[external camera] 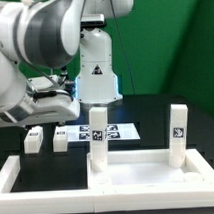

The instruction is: Assemble desk

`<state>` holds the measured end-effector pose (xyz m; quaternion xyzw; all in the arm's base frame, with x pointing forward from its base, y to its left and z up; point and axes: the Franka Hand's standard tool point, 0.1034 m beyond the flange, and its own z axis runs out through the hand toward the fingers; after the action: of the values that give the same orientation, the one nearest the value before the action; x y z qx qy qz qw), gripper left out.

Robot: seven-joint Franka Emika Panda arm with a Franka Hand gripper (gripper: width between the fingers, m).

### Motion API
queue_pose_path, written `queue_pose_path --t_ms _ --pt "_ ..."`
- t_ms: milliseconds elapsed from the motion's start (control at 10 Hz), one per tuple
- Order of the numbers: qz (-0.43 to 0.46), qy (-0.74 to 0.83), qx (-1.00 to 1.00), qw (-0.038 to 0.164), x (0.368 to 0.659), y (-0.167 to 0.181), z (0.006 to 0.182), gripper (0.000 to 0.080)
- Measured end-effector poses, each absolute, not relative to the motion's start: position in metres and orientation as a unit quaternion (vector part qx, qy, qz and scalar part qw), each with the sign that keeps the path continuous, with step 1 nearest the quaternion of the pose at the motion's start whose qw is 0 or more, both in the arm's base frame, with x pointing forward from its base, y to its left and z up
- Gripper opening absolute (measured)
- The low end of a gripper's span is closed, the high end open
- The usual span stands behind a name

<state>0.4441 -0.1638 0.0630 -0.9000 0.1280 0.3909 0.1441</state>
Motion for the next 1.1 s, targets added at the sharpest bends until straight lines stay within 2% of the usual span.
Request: queue_pose_path --t_ms 500,600,900,1100 --pt "0.391 0.126 -0.900 0.144 0.4441 -0.1633 0.0618 0.0649" --pt "0.389 0.112 -0.902 0.150 0.4440 -0.1634 0.0617 0.0649" --pt "0.353 -0.035 -0.910 0.212 0.4455 -0.1674 0.0646 0.0649" --pt "0.346 -0.038 -0.914 0.210 0.4473 -0.1691 0.0645 0.0649"
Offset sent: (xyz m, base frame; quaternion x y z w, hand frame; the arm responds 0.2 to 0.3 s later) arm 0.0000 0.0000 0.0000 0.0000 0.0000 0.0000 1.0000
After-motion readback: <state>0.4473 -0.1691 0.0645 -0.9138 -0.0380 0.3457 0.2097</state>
